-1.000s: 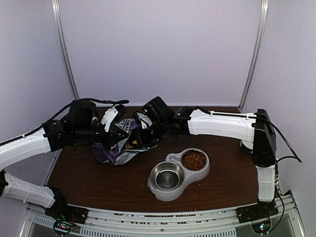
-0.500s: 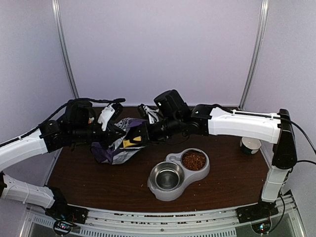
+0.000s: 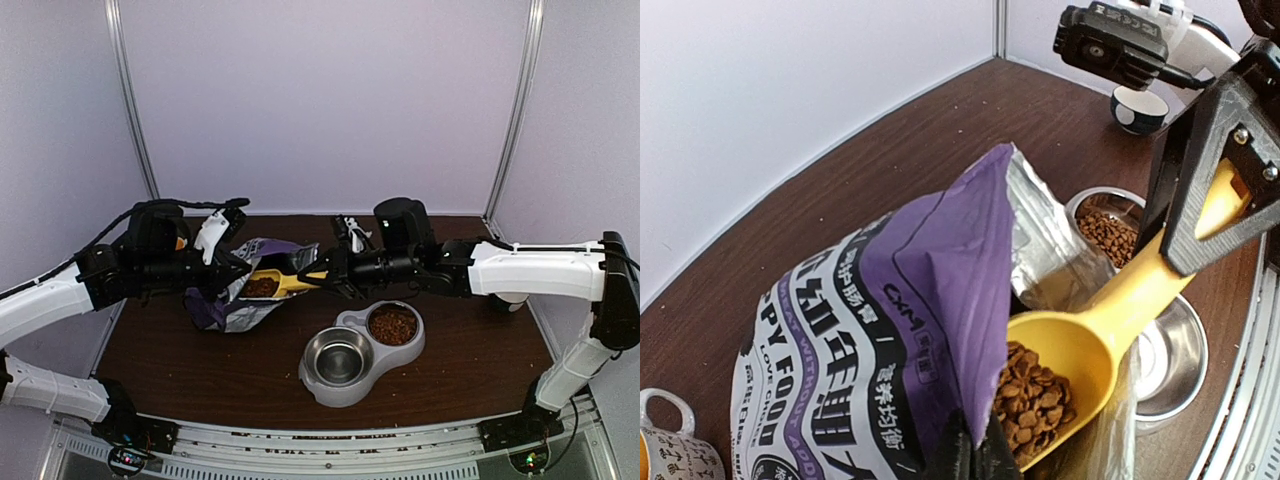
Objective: Serve the pet food
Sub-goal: Collect the pet food from the pet food bag.
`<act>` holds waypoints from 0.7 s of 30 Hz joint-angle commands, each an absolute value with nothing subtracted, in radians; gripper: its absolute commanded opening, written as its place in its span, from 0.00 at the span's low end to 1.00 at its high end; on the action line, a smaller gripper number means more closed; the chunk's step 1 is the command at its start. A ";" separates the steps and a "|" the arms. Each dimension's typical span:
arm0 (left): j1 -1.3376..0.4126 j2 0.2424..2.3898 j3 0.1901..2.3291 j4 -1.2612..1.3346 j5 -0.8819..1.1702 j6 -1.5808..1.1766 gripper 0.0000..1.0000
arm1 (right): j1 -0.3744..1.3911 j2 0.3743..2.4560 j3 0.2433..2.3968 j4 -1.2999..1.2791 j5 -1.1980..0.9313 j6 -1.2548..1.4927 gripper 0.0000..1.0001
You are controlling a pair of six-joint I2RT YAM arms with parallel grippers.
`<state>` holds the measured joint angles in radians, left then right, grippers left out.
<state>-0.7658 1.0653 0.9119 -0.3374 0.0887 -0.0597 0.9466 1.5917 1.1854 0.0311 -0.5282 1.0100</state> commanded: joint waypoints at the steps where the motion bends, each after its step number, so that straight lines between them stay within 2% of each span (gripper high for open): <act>1: -0.761 1.051 0.914 -0.275 0.061 -0.059 0.00 | 0.917 1.519 1.102 0.201 -0.570 1.124 0.00; 9: -0.761 1.059 0.917 -0.279 0.045 -0.062 0.00 | 0.881 1.443 0.947 0.358 -0.597 1.231 0.00; 21: -0.761 1.072 0.922 -0.282 0.043 -0.060 0.00 | 0.844 1.327 0.793 0.464 -0.598 1.305 0.00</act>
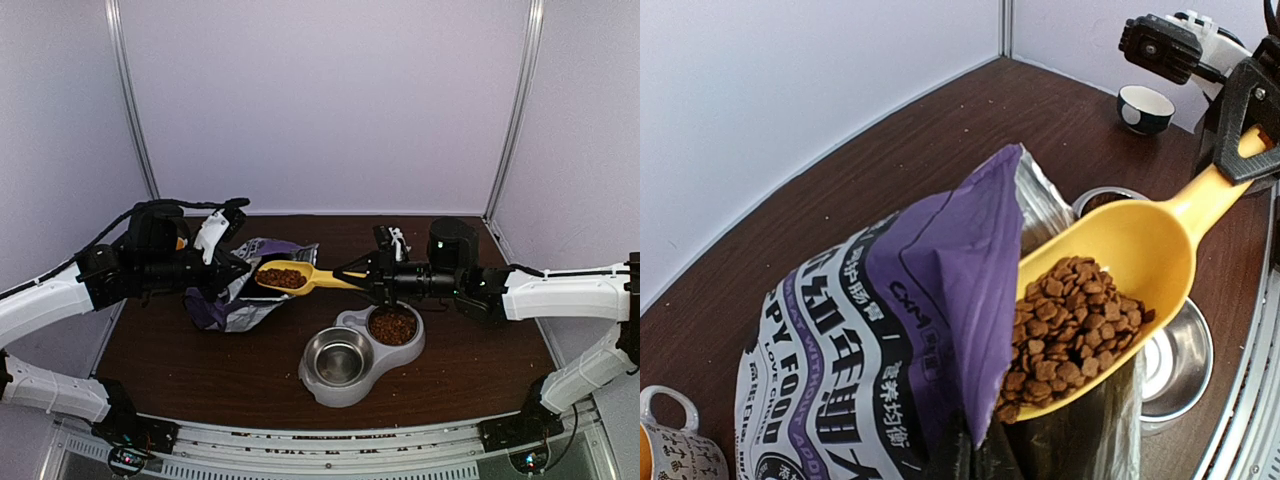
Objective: Serve the pet food
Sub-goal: Collect the pet food from the pet food bag.
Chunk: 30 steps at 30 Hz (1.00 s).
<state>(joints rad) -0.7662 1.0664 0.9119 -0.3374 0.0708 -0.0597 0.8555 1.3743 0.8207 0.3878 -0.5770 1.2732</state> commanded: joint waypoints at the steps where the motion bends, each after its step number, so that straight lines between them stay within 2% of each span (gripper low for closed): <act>1: -0.761 1.074 0.922 -0.282 0.043 -0.060 0.00 | 0.842 1.321 0.789 0.455 -0.598 1.300 0.00; 30: -0.762 1.088 0.927 -0.287 0.062 -0.063 0.00 | 0.813 1.181 0.615 0.738 -0.568 1.460 0.00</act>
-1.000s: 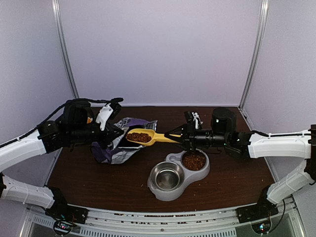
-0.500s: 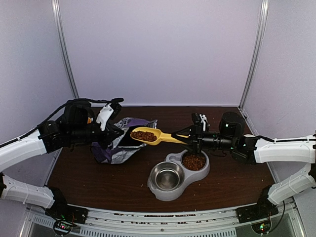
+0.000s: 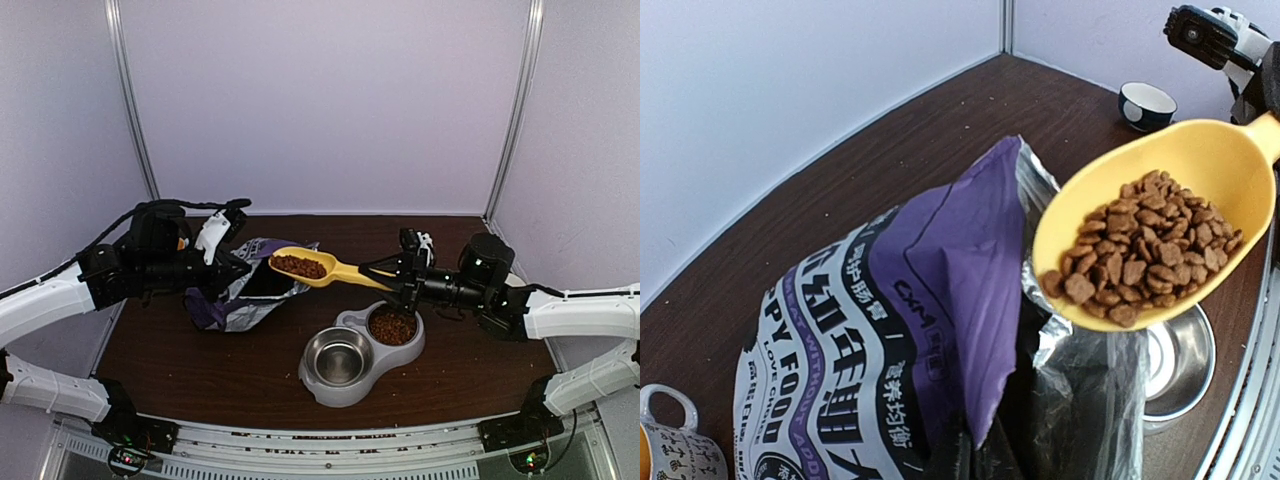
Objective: Serve the pet food
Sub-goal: Collect the pet food from the pet food bag, then place the pet food bowl.
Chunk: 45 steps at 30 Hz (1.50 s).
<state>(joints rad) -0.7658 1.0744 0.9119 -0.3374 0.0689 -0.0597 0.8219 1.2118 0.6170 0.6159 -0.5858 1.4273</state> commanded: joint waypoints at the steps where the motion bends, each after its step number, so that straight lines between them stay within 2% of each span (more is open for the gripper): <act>1: -0.762 1.089 0.926 -0.288 0.062 -0.063 0.00 | 0.813 1.180 0.616 0.754 -0.560 1.468 0.00; 14: -0.761 1.090 0.927 -0.288 0.066 -0.064 0.00 | 0.811 1.188 0.583 0.901 -0.532 1.539 0.00; 31: -0.762 1.095 0.928 -0.290 0.067 -0.063 0.00 | 0.793 1.156 0.554 0.909 -0.491 1.533 0.00; 39: -0.761 1.099 0.928 -0.290 0.065 -0.062 0.00 | 0.758 1.043 0.478 0.826 -0.500 1.540 0.00; 45: -0.761 1.110 0.929 -0.290 0.067 -0.062 0.00 | 0.750 0.867 0.422 0.580 -0.487 1.475 0.00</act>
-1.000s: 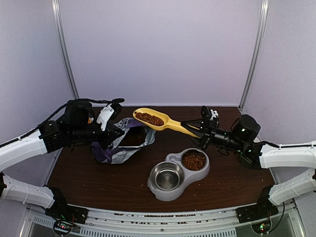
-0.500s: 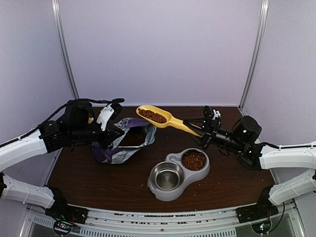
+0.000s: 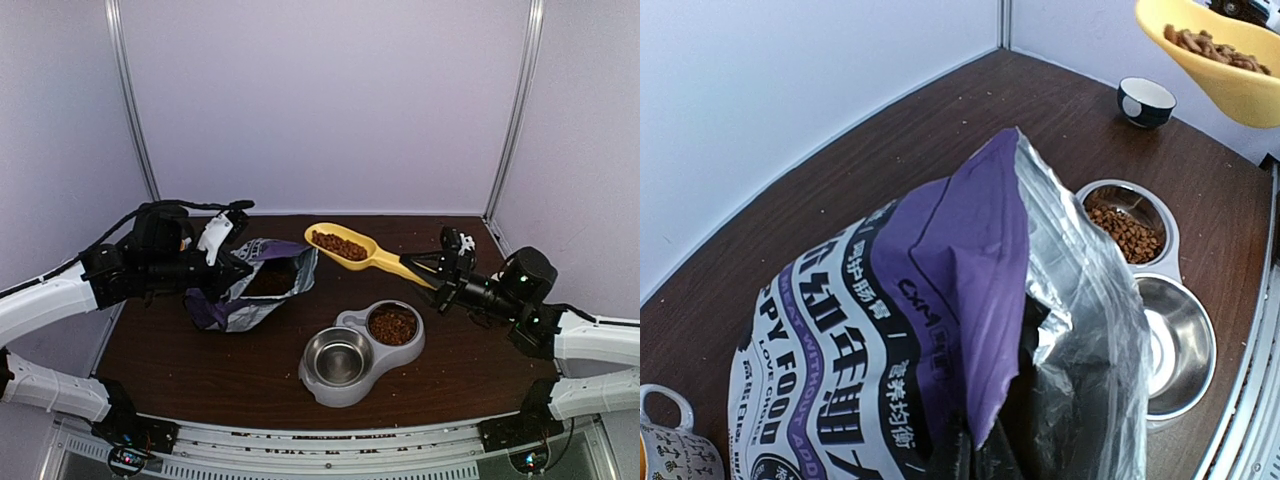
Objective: Serve the pet food
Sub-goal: Place the pet food bowl.
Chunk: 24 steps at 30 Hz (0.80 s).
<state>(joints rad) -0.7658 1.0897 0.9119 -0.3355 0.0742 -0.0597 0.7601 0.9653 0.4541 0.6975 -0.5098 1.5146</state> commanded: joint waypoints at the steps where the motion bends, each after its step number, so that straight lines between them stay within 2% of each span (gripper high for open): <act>1: -0.761 1.112 0.930 -0.290 0.068 -0.063 0.00 | 0.747 0.841 0.403 0.566 -0.483 1.481 0.00; 15: -0.761 1.095 0.927 -0.294 0.041 -0.056 0.00 | 0.741 0.539 0.238 0.291 -0.558 1.438 0.00; 24: -0.761 1.078 0.923 -0.294 0.025 -0.051 0.00 | 0.741 0.503 0.267 0.107 -0.633 1.340 0.00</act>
<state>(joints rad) -0.7658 1.0897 0.9119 -0.3286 0.0570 -0.0589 0.7456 0.5091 0.2321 0.1856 -0.5777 1.4132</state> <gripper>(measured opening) 0.005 0.200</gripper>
